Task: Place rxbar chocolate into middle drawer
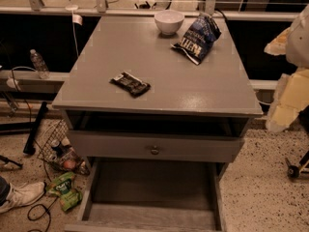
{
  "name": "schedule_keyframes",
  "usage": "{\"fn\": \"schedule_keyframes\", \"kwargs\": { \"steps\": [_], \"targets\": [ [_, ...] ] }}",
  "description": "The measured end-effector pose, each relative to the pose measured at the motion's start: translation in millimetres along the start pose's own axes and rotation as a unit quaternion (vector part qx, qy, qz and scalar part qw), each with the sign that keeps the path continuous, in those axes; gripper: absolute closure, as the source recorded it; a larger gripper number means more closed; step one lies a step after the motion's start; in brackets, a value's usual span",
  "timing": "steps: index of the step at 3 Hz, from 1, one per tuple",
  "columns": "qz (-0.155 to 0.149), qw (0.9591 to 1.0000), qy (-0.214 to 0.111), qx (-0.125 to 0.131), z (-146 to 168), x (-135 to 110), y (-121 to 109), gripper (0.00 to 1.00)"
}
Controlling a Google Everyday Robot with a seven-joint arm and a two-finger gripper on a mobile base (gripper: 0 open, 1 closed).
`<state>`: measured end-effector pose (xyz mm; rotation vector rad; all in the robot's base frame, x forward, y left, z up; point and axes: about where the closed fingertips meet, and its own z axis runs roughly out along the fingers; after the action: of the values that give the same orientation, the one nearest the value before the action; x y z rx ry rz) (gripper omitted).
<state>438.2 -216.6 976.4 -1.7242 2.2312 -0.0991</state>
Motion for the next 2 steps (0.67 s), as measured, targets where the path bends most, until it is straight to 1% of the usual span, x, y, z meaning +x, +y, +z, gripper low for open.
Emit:
{"fn": "schedule_keyframes", "kwargs": {
  "steps": [1, 2],
  "targets": [
    [0.000, 1.0000, 0.000, 0.000, 0, 0, 0, 0.00],
    [0.002, 0.9998, -0.013, -0.011, 20, -20, -9, 0.00]
  ]
}}
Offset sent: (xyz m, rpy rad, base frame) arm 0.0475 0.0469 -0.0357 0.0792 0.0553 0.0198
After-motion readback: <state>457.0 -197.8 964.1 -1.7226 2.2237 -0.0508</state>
